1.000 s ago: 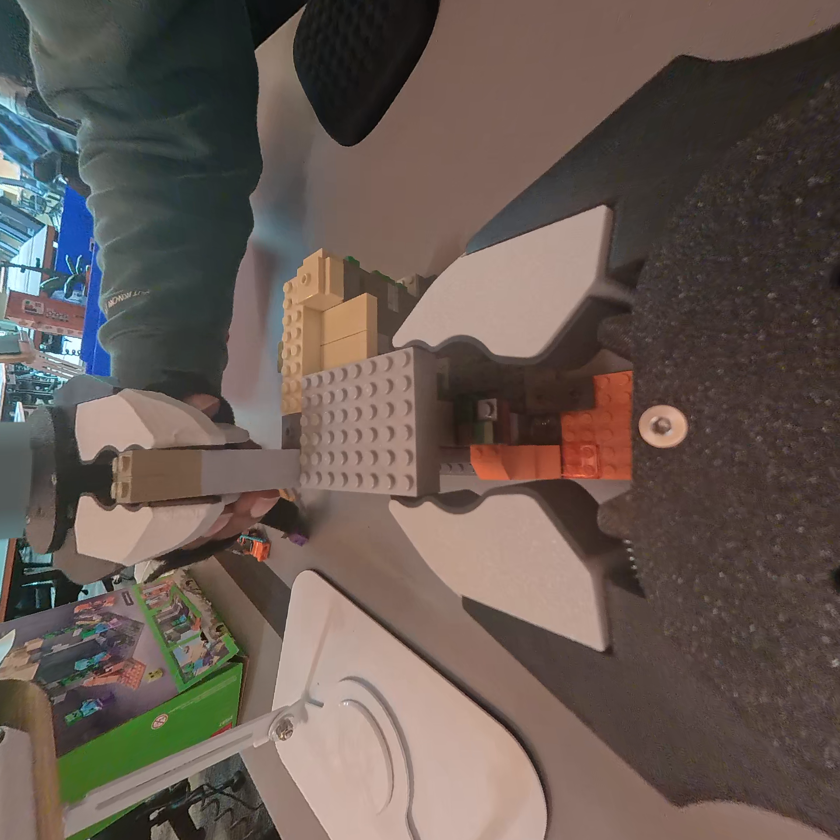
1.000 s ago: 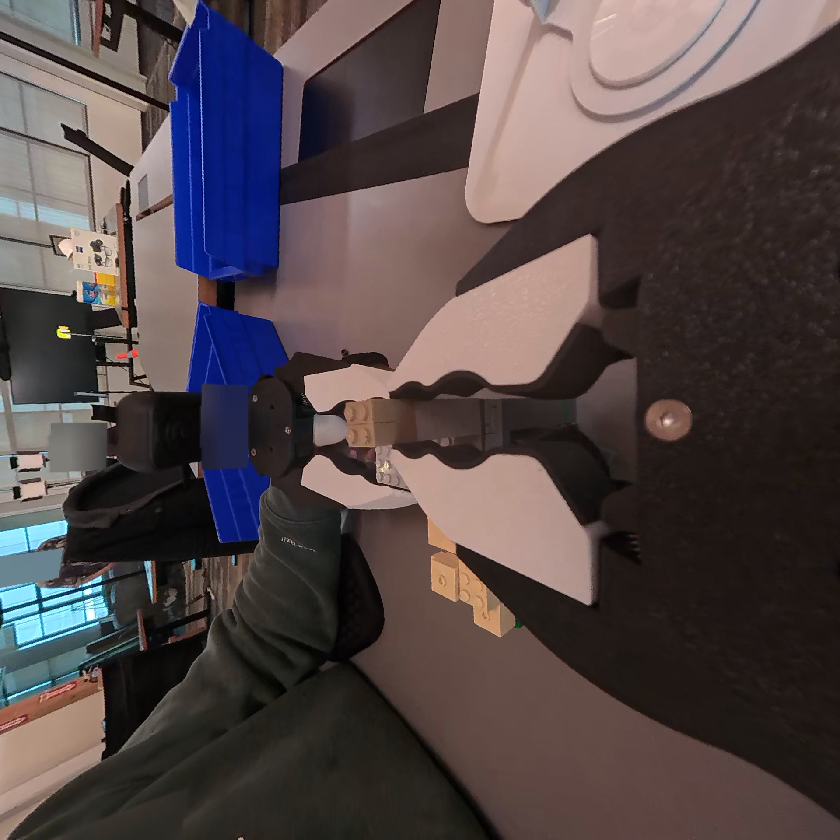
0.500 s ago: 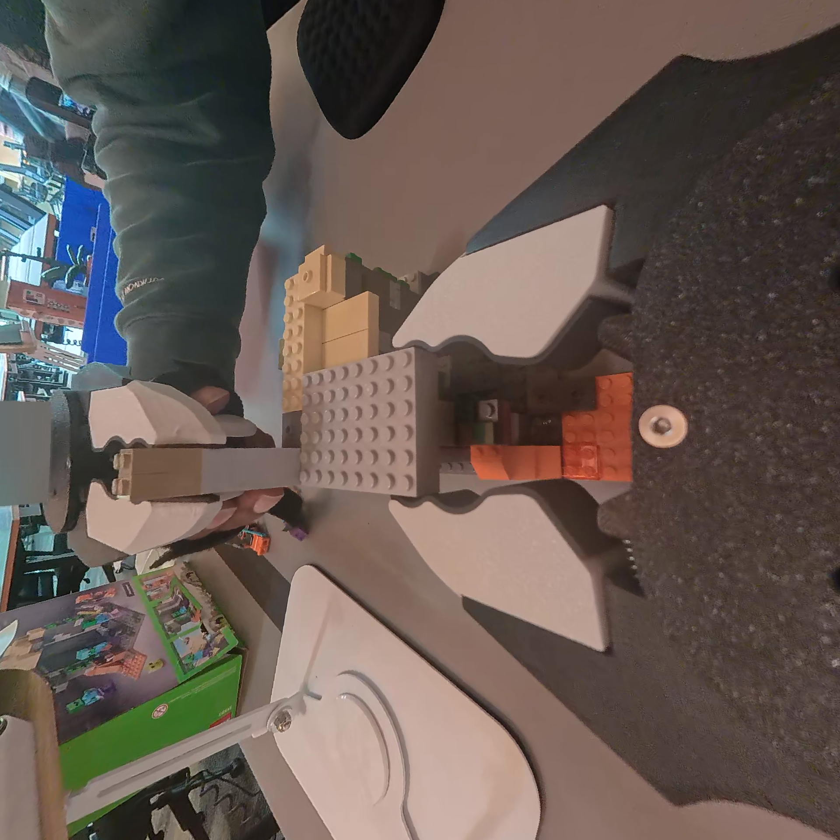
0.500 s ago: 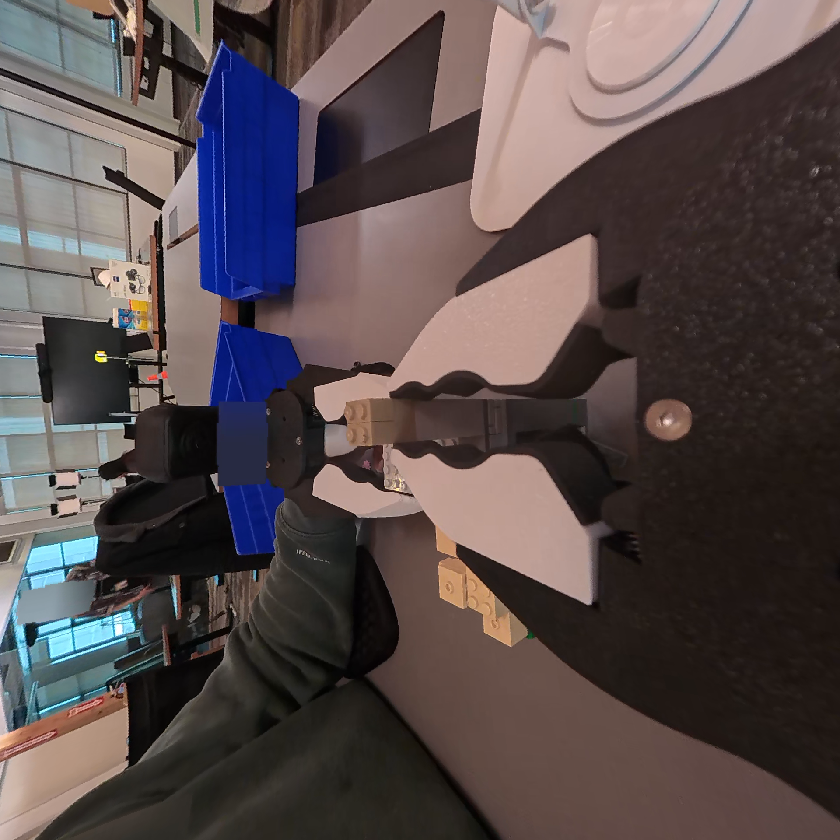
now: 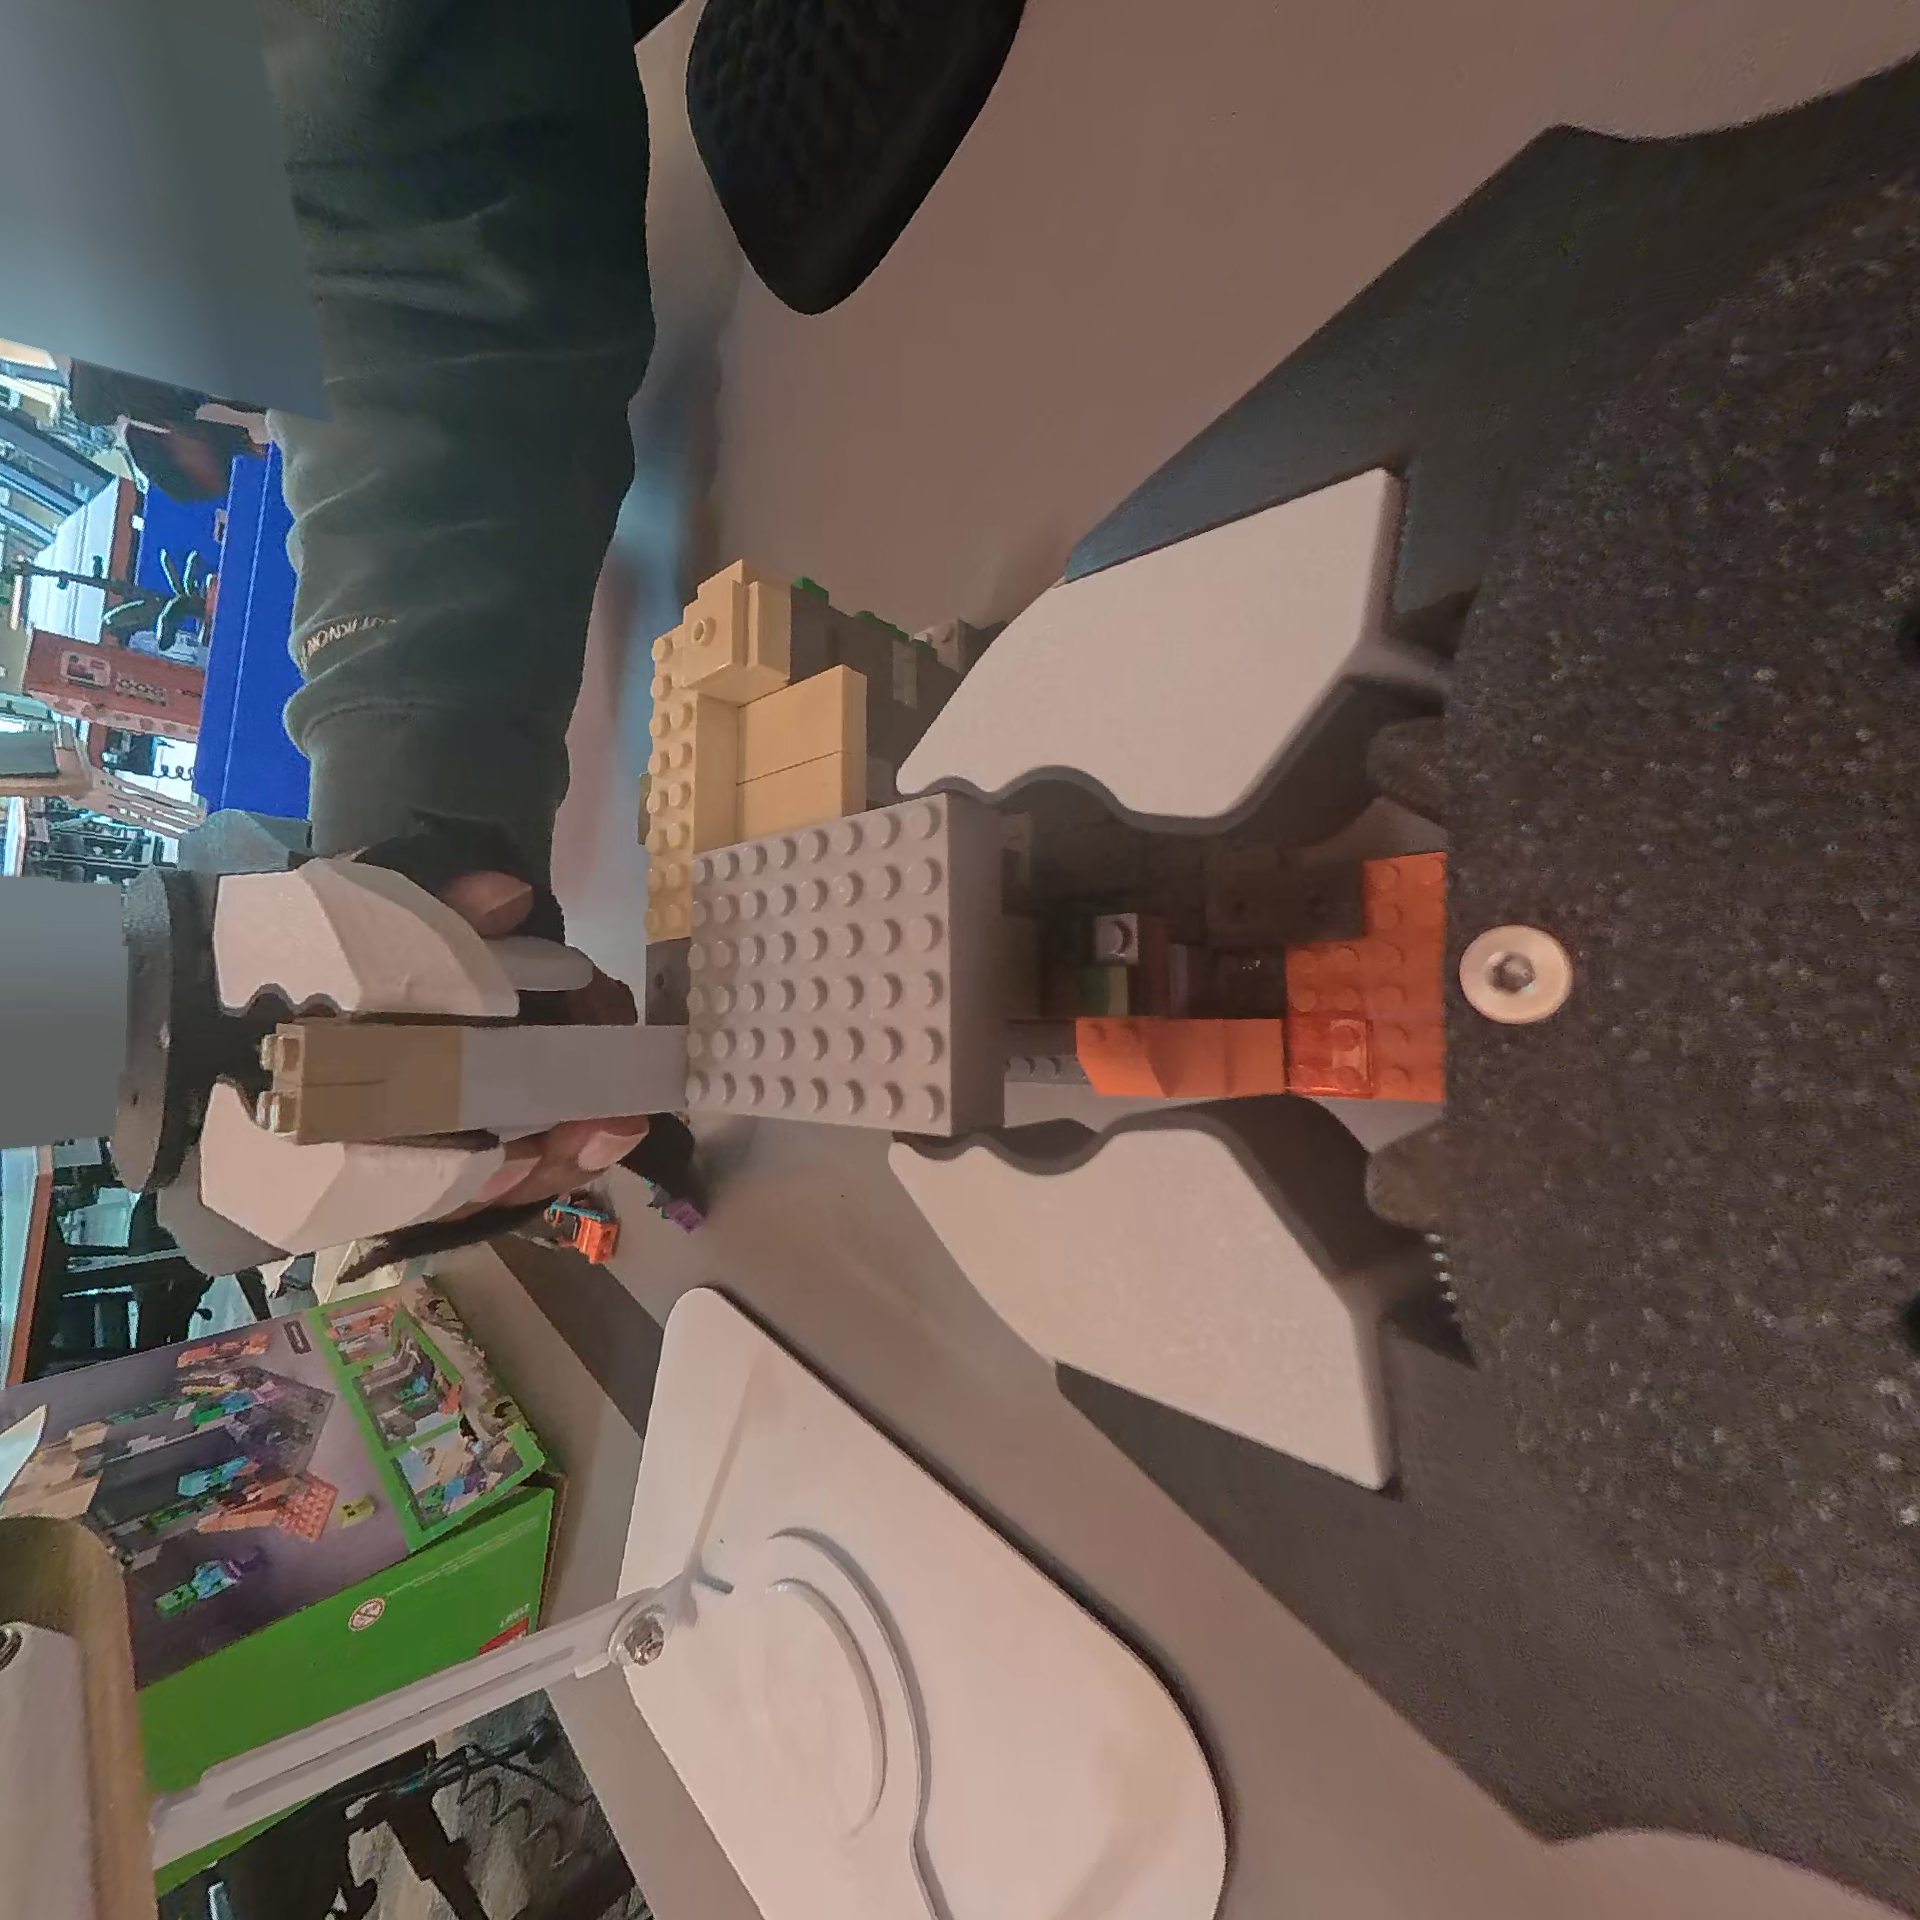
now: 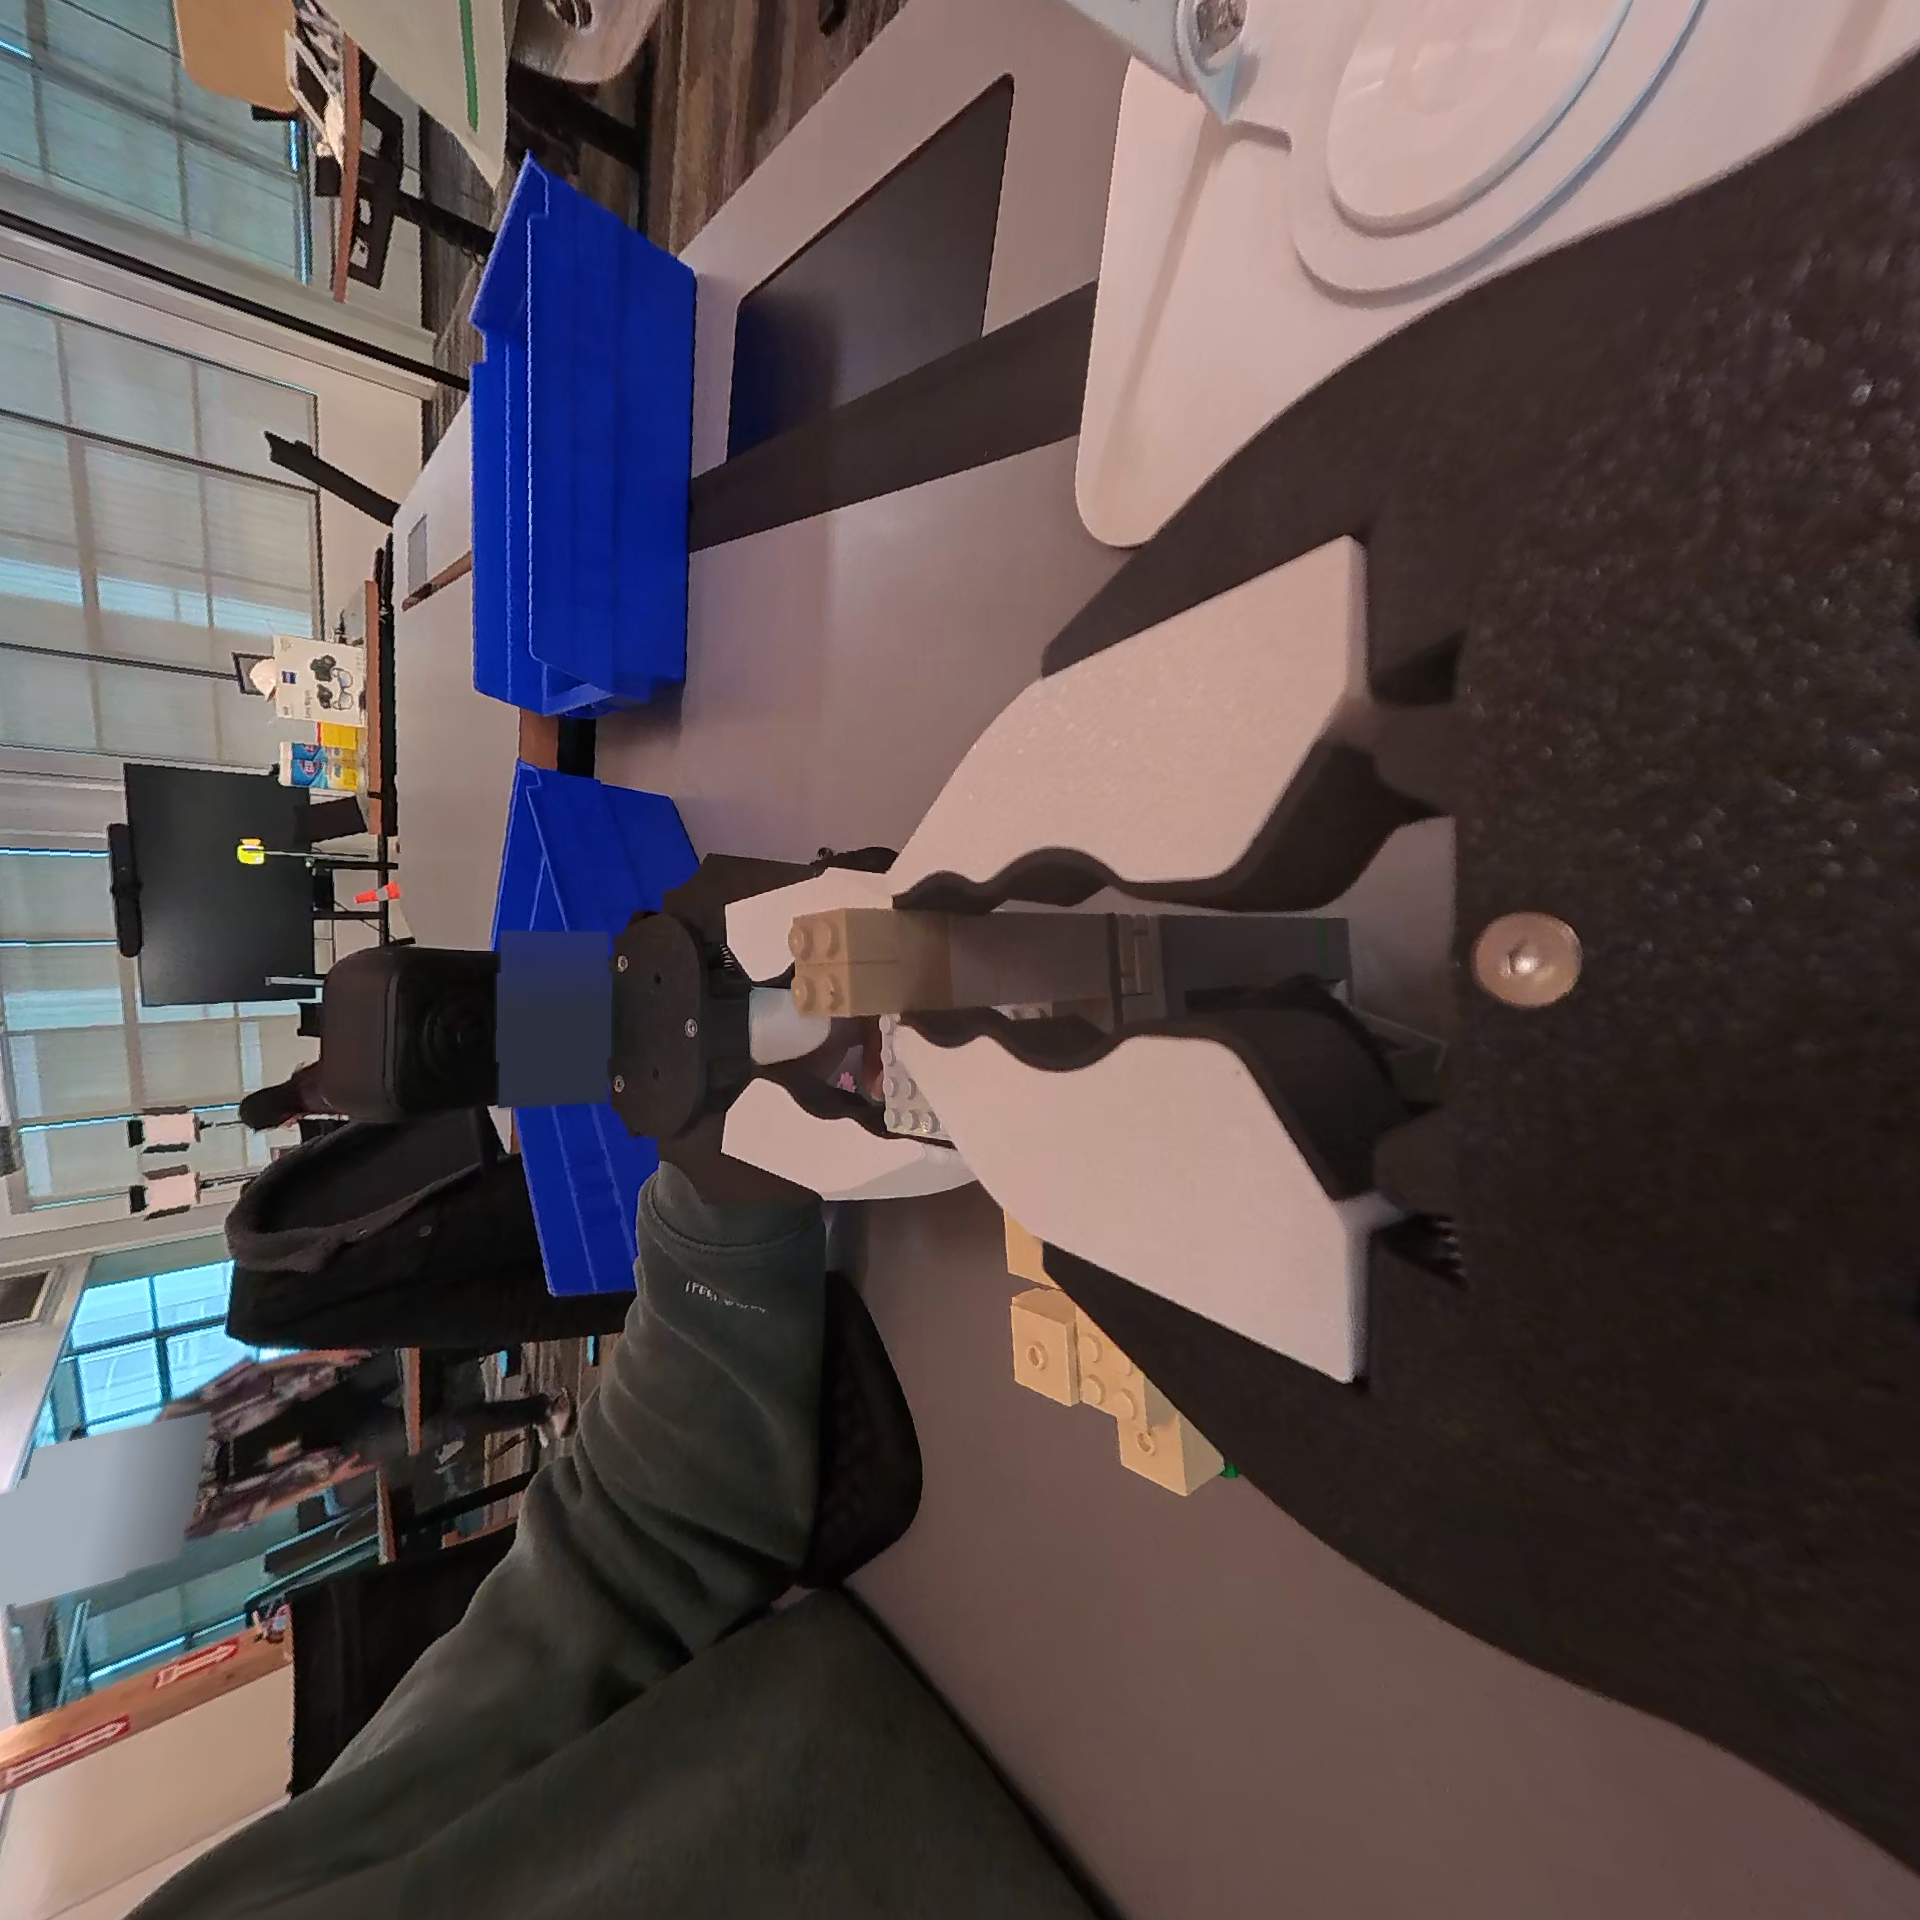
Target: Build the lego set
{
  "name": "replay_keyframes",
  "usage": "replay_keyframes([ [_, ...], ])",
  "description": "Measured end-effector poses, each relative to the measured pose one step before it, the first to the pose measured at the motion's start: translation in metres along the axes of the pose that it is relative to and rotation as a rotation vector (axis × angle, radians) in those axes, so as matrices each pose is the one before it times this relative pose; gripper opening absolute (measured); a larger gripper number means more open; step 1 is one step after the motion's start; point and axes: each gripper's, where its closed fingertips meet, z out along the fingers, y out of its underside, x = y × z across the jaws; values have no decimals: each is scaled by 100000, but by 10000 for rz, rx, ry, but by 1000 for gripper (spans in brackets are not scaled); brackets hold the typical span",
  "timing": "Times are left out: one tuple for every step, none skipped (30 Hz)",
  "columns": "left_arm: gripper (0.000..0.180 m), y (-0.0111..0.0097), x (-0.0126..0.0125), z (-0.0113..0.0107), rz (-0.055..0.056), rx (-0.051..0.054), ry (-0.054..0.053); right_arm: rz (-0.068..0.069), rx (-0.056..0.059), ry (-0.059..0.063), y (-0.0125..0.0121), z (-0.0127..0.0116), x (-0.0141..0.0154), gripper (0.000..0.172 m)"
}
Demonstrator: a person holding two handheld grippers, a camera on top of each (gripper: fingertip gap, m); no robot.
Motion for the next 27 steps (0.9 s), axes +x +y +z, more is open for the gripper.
replay_keyframes([
  [56, 1, 12, 5, -2, 9, -6, -3, -10, 12, -7, -4, -3, 18],
  [56, -6, 9, 2, -1, 5, -1, 14, 13, 3, -5, -9, -10, 18],
  [56, -2, 13, -2, 6, -6, -4, 31, 29, -11, -6, -3, -11, 18],
  [56, 9, 2, -6, -1, -6, -6, 23, 28, -6, -15, -8, 11, 18],
  [56, 8, -5, -20, -5, -2, -3, 32, 18, 10, -35, 26, 14, 18],
  [56, 2, -6, -8, -7, 19, -2, 71, 5, 21, -29, 21, 22, 17],
  [56, -12, 9, 7, -16, 18, 1, 70, -36, 40, -5, -18, 34, 17],
  [56, 0, 8, -3, 12, 2, -2, 101, -66, 49, -9, -4, -12, 18],
  [56, -1, 9, -4, 14, -5, -10, 116, 28, 30, -198, -50, -87, 26],
  [56, 8, 6, 2, 2, -7, -4, 114, 43, 33, -319, -119, -97, 32],
  [56, 1, 0, -8, -2, 1, 1, 60, 68, 16, -409, -180, -167, 35],
  [56, -9, 7, 5, -5, 7, 2, 28, 157, 49, -560, -228, -172, 37],
  [56, 9, 5, -6, 0, -6, -4, -20, 171, 118, -588, -233, -103, 36],
  [56, -1, 5, -11, 11, -14, -8, -71, 137, 193, -539, -242, 19, 33],
  [56, 4, 14, 0, 7, -12, -12, -120, 8, 240, -332, -239, 114, 28],
  [56, 8, 1, -7, 0, -4, -15, -193, -141, 220, -65, -186, 81, 25],
  [56, 5, 5, -5, -12, 8, -15, -193, -137, 169, 13, -131, -16, 22],
  [56, -4, 8, -1, -15, 15, -14, -123, -110, 83, 39, -60, -116, 20],
  [56, -6, 2, -8, -11, 18, -14, -118, -134, 65, 88, 24, -160, 17],
  [56, -2, 7, 6, -6, 11, -12, -157, -131, 99, 95, 48, -125, 14],
  [56, -6, -2, -5, -4, -3, -4, -169, -74, 126, 17, 55, -85, 12],
  [56, 5, 8, 3, 1, -5, -3, -128, -71, 132, 9, 56, -35, 10],
  [56, -7, 10, 2, 3, -3, -1, -89, -122, 124, 91, 50, 28, 8],
  [56, 9, 6, -17, 8, -12, -6, -60, -117, 125, 85, 47, 66, 6],
  [56, 9, 12, -2, 9, -6, -10, -43, -35, 70, -17, 3, 7, 4],
  [56, -7, 22, -2, 3, -1, -6, -23, -55, 93, 11, -5, 73, 2],
  [56, 6, -3, 5, -4, 3, -4, -50, -51, 117, -1, -25, 133, 0],
])
